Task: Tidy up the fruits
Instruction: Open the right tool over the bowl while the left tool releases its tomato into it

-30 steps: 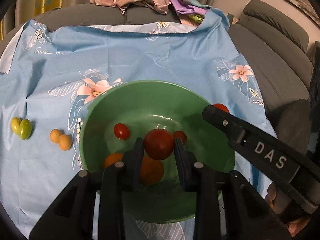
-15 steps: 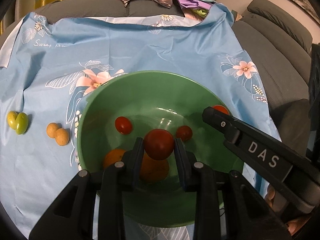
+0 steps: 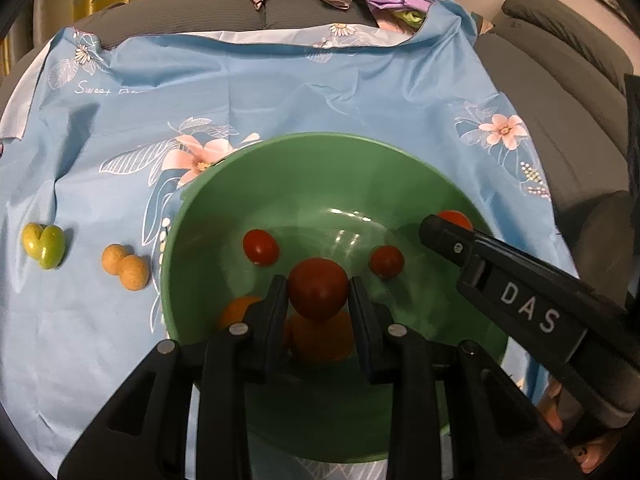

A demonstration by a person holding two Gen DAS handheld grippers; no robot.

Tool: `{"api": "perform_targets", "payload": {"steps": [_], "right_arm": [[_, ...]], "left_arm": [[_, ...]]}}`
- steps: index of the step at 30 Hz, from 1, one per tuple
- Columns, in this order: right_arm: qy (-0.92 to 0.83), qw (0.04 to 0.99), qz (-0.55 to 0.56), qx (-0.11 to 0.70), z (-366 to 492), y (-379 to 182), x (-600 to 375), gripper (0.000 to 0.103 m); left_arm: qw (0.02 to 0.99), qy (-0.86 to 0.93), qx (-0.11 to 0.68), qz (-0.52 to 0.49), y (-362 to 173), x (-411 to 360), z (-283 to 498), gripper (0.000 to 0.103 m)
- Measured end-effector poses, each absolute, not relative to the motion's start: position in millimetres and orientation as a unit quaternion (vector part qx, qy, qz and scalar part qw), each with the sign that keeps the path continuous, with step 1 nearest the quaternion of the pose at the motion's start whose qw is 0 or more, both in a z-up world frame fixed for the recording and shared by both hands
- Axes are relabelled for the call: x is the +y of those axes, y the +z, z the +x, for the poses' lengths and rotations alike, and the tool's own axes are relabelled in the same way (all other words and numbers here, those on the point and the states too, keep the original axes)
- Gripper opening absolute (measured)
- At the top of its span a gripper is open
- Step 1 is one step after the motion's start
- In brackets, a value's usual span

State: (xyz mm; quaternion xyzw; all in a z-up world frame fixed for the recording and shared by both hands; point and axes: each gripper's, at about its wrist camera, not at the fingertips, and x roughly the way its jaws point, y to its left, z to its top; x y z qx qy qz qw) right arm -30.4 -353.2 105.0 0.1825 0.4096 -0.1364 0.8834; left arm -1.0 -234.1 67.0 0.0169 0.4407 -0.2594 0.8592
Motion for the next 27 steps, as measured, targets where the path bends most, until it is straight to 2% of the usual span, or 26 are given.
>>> {"api": "perform_targets", "payload": {"steps": [14, 19, 24, 27], "right_arm": [[-0.139, 0.878, 0.173, 0.423, -26.2, 99.3, -352.4, 0.031], [-0.141, 0.878, 0.174, 0.423, -26.8, 99.6, -351.4, 0.031], [-0.148, 0.879, 0.173, 0.419, -27.3, 101.7, -350.9, 0.031], [-0.146, 0.881, 0.182, 0.412, -29.3, 103.1, -354.1, 0.033]], "left_arm": [[0.865, -0.251, 0.434, 0.025, 64.0, -230.4, -2.0, 0.032], [0.860, -0.262, 0.438, 0.012, 64.8, -229.7, -1.2, 0.038], [0.847, -0.298, 0.439, -0.030, 72.6, -223.6, -4.9, 0.054], [0.844, -0.308, 0.436, -0.043, 79.7, -217.4, -9.0, 0.056]]}}
